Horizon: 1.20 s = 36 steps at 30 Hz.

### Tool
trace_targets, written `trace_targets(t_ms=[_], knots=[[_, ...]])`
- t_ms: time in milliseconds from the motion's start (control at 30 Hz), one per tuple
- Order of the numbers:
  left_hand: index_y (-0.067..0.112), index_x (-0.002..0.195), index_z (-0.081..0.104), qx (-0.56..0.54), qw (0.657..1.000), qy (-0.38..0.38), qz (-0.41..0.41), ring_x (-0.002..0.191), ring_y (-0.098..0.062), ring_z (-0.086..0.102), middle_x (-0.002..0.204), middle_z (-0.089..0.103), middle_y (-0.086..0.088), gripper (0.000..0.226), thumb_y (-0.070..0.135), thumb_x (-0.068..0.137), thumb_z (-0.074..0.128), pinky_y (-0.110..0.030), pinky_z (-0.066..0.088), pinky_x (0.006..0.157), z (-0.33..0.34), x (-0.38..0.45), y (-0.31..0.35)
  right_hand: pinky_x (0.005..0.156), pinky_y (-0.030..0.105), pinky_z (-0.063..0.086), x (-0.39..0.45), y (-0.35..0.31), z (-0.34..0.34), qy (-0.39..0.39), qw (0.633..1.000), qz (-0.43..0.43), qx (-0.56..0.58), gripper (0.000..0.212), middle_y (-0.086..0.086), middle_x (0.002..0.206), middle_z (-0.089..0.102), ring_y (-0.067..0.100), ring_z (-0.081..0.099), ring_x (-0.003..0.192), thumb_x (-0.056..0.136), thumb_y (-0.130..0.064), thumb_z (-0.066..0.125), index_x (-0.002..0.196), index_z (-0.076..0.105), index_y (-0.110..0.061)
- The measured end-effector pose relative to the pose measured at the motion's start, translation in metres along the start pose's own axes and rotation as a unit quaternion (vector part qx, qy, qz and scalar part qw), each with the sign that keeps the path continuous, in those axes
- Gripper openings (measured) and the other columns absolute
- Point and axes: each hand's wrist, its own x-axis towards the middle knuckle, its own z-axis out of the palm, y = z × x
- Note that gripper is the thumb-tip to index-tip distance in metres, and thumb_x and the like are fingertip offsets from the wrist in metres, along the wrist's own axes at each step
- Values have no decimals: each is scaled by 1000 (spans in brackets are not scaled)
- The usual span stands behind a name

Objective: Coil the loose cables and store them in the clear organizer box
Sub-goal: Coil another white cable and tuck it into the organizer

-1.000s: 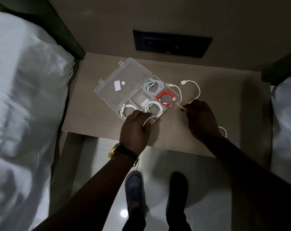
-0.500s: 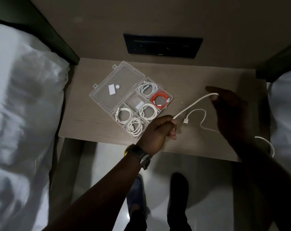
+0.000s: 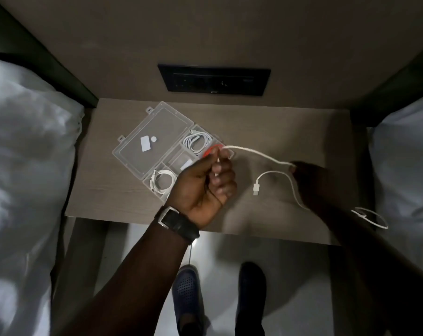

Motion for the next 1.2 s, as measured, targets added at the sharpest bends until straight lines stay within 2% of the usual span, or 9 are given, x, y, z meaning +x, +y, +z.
trace_targets(t_ms=[167, 267, 433, 600, 733, 900, 1033, 1133, 1200], knots=[[8, 96, 62, -47, 986, 53, 152, 74, -13, 63, 78, 65, -1, 24, 12, 100, 38, -21, 52, 69, 31, 32, 15, 78, 40, 55, -51, -34, 4, -82, 976, -198, -47, 29, 9, 104, 76, 32, 69, 93, 100, -34, 50, 118, 70, -23], [5, 90, 59, 173, 948, 138, 229, 90, -27, 67, 91, 67, -13, 20, 2, 98, 41, -33, 53, 85, 29, 49, 14, 77, 40, 54, -65, -61, -12, -121, 958, -260, 8, 40, -2, 97, 73, 21, 65, 93, 99, -46, 35, 107, 67, -24], [0, 86, 53, 511, 854, 51, 86, 48, -17, 52, 65, 55, -15, 19, -5, 97, 38, -20, 40, 46, 14, 36, -20, 63, 33, 52, -29, -67, -52, 55, 961, -260, 75, 19, -6, 78, 66, 14, 62, 72, 94, -44, 50, 89, 61, -30], [8, 78, 60, 247, 966, 69, -17, 39, -9, 16, 49, 31, 2, 30, 21, 96, 41, -24, 13, 41, 18, 21, -21, 65, 38, 53, 0, -69, -46, 47, 966, -196, 162, 37, -5, 73, 66, 11, 62, 70, 84, -60, 61, 76, 67, -24], [12, 79, 59, 117, 987, -21, -111, 41, -8, 14, 48, 30, 8, 30, 26, 96, 39, -21, 13, 42, 23, 9, -5, 62, 34, 46, -16, -71, -27, 32, 970, -188, 153, 43, -4, 67, 60, 13, 58, 65, 95, -57, 44, 75, 60, -23], [12, 83, 59, -66, 992, 63, 86, 55, -9, 62, 65, 61, 2, 21, 14, 94, 41, -19, 50, 52, 28, 7, -7, 68, 38, 52, -38, -87, 1, -77, 975, -180, 105, 12, 6, 81, 71, 32, 68, 80, 93, -27, 48, 95, 57, -18], [5, 94, 60, -129, 959, 99, 232, 86, -22, 73, 89, 73, -10, 14, 5, 94, 46, -27, 61, 75, 15, 10, 15, 71, 37, 53, -52, -95, 11, -157, 971, -152, 96, 7, 0, 82, 71, 24, 68, 80, 94, -27, 55, 93, 53, -20], [-4, 98, 56, 127, 913, 174, 345, 91, -29, 70, 95, 70, -21, 18, 7, 100, 42, -37, 59, 81, -4, 16, 18, 60, 24, 44, -63, -99, 4, -145, 964, -184, 129, 24, -12, 63, 59, 1, 56, 61, 94, -42, 58, 79, 53, -24], [-6, 89, 52, 450, 787, 196, 375, 88, -33, 65, 92, 65, -28, 19, 7, 100, 43, -49, 54, 81, -24, 13, 12, 61, 24, 45, -64, -97, -11, -109, 963, -197, 151, 29, -8, 61, 58, 4, 57, 60, 91, -50, 58, 75, 55, -26]])
